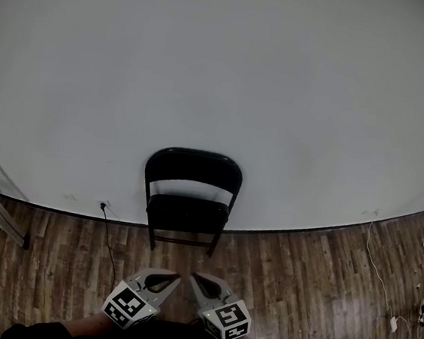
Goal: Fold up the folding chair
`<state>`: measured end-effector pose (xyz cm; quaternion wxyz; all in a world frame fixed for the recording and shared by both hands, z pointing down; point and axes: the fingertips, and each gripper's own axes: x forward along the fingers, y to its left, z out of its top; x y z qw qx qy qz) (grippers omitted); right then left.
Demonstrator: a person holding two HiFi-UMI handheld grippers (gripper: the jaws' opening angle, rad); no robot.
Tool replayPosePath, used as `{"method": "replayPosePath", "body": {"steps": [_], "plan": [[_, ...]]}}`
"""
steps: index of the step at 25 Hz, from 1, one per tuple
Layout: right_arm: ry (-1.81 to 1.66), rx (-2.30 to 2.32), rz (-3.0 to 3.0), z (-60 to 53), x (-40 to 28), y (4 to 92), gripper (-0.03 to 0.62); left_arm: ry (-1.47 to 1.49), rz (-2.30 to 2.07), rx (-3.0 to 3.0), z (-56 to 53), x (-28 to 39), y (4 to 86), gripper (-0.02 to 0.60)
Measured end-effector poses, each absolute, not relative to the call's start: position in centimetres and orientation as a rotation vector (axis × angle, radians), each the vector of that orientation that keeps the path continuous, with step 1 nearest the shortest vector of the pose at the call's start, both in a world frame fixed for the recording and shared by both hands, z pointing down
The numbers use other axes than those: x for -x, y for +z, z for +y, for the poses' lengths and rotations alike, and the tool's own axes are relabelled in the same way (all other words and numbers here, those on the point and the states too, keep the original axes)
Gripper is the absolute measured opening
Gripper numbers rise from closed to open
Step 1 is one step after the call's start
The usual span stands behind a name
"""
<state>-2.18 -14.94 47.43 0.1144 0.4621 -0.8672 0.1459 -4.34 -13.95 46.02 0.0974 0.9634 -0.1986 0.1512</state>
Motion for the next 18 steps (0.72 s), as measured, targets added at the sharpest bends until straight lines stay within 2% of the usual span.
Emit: {"method": "replayPosePath", "body": {"steps": [18], "plan": [[0.428, -1.354, -2.527, -13.98, 2.77, 47.74, 0.002, 0.444, -0.598, -2.853, -13.00, 5.18, 45.97, 0.002]]}}
